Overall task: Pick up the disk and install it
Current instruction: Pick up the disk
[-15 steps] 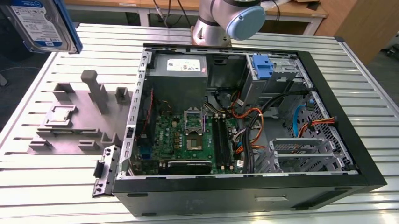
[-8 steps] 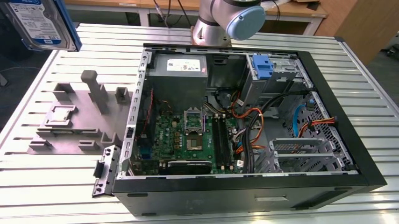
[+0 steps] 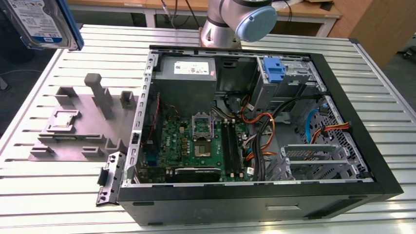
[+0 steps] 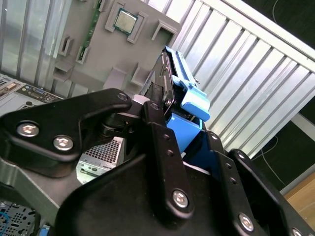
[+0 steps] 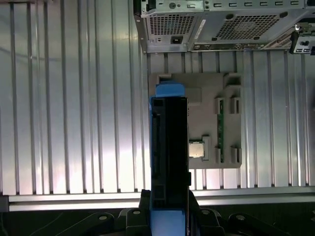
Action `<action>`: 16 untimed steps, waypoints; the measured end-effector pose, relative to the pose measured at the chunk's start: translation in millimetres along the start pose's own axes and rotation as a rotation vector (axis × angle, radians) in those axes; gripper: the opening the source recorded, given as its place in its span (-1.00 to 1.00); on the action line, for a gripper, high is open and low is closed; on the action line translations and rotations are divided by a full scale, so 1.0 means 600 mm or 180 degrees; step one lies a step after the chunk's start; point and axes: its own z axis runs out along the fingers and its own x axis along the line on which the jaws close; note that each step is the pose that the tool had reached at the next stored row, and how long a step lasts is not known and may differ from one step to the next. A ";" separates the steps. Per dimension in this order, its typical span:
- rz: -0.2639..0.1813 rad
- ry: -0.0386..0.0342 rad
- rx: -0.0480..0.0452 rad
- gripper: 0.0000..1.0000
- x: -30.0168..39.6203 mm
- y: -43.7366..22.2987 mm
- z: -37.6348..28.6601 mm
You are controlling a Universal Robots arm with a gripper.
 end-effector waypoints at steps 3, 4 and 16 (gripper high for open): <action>0.0000 0.0003 0.0000 -0.26 0.000 0.000 -0.006; 0.0000 0.0004 0.0000 -0.26 0.000 0.000 -0.007; 0.0000 0.0015 0.0001 -0.26 0.000 0.000 -0.026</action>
